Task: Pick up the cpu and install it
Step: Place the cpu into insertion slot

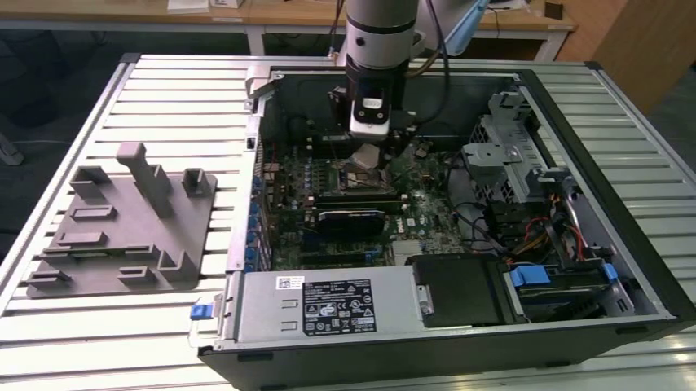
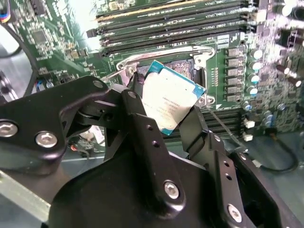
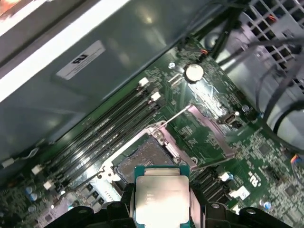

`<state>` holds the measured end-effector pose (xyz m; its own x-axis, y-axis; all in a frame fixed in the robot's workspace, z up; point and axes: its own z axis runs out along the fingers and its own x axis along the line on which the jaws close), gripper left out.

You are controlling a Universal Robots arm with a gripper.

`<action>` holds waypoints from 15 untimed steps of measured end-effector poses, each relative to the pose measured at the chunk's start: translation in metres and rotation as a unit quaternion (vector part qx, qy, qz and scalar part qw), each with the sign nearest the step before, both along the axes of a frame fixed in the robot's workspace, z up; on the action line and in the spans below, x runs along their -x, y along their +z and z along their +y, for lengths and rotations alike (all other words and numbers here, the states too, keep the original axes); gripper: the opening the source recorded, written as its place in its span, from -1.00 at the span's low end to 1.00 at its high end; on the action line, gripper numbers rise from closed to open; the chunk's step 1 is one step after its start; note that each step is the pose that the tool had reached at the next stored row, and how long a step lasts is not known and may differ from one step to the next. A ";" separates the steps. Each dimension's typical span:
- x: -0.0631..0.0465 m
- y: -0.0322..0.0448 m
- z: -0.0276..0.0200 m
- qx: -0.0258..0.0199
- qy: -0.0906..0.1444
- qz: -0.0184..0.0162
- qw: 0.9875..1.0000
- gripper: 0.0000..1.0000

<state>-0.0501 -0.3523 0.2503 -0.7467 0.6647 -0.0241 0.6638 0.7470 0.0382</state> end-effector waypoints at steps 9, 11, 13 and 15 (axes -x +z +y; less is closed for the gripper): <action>0.000 -0.0003 0.0000 0.000 -0.080 0.000 0.997 0.09; 0.000 -0.0003 0.0000 0.000 -0.098 0.000 0.995 0.09; 0.000 -0.0004 0.0000 0.000 -0.117 0.000 0.993 0.09; 0.000 -0.0004 0.0000 0.000 -0.134 0.000 0.991 0.09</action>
<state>-0.0501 -0.3523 0.2499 -0.5427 0.8396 -0.0241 0.8387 0.5432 0.0381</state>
